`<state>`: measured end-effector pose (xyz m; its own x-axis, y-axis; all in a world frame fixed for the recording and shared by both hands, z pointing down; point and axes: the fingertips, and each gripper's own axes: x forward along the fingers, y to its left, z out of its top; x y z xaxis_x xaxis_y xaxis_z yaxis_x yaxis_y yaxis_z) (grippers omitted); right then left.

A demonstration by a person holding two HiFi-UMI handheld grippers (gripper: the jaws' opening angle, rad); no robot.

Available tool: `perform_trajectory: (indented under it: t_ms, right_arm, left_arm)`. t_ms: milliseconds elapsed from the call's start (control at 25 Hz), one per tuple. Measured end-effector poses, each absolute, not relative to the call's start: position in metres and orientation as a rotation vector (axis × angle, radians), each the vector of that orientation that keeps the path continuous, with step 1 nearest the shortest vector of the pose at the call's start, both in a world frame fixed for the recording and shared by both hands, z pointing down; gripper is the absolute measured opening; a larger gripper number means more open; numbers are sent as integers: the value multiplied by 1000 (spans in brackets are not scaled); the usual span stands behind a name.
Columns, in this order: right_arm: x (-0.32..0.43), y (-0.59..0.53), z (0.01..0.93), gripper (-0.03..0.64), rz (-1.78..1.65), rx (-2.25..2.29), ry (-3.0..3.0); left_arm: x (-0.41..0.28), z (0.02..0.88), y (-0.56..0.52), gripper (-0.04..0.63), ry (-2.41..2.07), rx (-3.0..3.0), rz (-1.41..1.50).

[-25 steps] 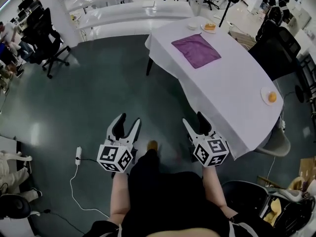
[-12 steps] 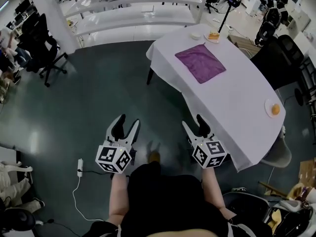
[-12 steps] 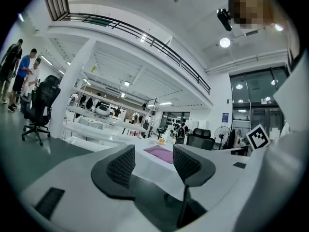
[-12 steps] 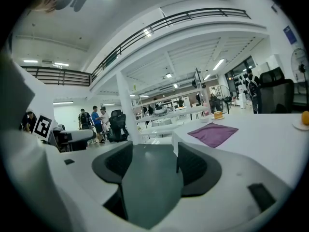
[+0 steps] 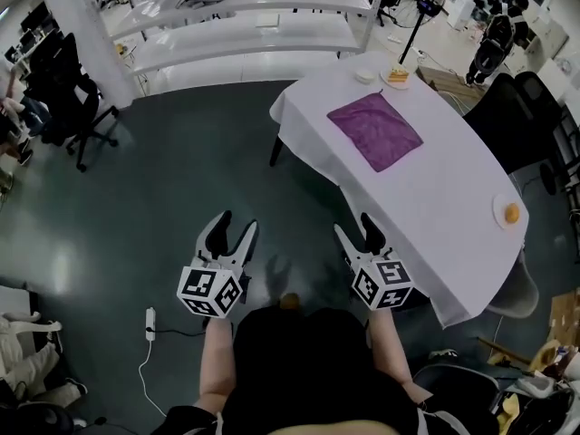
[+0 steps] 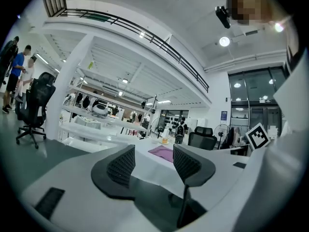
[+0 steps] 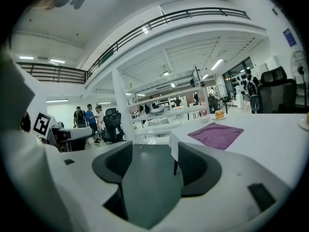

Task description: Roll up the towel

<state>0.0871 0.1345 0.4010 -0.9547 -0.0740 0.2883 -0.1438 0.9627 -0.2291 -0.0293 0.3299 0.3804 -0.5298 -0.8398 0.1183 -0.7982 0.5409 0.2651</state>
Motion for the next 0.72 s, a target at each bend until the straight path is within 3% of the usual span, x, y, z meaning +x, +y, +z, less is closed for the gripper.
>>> perform_trajectory:
  t_ms: [440,720]
  right_arm:
    - [71,134,425,308,362,148,-2757]
    - [19,117,432,307,362,107,-2756]
  left_arm:
    - [-44,412,336,252,-2494,1308,-262]
    - [-86,417,323,252,-2510,1271,-254]
